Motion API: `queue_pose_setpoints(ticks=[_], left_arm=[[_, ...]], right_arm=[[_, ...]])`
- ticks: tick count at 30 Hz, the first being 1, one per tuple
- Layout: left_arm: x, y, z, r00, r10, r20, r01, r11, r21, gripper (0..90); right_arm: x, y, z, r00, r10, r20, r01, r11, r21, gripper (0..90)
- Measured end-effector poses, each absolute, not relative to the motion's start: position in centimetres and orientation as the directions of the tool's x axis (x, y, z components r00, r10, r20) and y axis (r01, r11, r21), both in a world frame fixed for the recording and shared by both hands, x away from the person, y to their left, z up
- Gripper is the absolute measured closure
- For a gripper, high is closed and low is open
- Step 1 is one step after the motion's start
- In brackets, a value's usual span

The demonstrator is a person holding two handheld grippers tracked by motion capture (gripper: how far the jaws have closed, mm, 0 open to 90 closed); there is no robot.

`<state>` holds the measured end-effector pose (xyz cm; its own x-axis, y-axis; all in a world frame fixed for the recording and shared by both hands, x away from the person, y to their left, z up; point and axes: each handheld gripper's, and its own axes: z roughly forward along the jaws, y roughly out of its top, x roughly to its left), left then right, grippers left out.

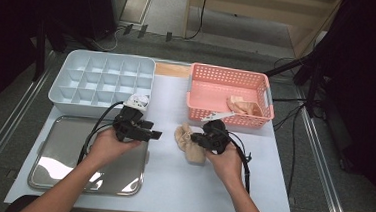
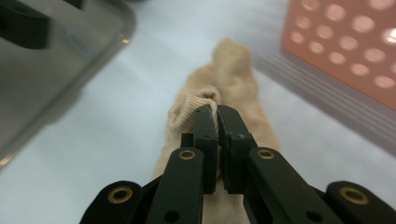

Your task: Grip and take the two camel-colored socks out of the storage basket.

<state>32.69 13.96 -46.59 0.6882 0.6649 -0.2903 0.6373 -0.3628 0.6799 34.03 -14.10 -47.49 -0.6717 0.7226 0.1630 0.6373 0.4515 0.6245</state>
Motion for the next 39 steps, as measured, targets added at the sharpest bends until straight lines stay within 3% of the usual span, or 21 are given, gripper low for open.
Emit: queue_pose_setpoints(ticks=[10, 16, 28, 39], left_arm=[[32.7, 12.8, -47.2, 0.697, 0.654, -0.294, 0.637, -0.378, 0.671, 45.4], [32.7, 11.8, -47.4, 0.713, 0.637, -0.291, 0.629, -0.399, 0.667, 50.3], [33.4, 9.9, -47.7, 0.728, 0.618, -0.297, 0.623, -0.416, 0.662, 53.1], [34.2, 8.0, -48.7, 0.741, 0.610, -0.279, 0.612, -0.444, 0.655, 54.0]], right_arm=[[34.8, -15.6, -49.1, -0.635, 0.752, 0.174, 0.675, 0.432, 0.598, 85.4], [33.9, -16.7, -47.6, -0.631, 0.750, 0.200, 0.666, 0.391, 0.635, 74.3], [31.5, -18.9, -45.7, -0.597, 0.776, 0.202, 0.655, 0.327, 0.682, 67.1], [29.8, -21.3, -46.1, -0.541, 0.813, 0.213, 0.680, 0.275, 0.680, 68.8]])
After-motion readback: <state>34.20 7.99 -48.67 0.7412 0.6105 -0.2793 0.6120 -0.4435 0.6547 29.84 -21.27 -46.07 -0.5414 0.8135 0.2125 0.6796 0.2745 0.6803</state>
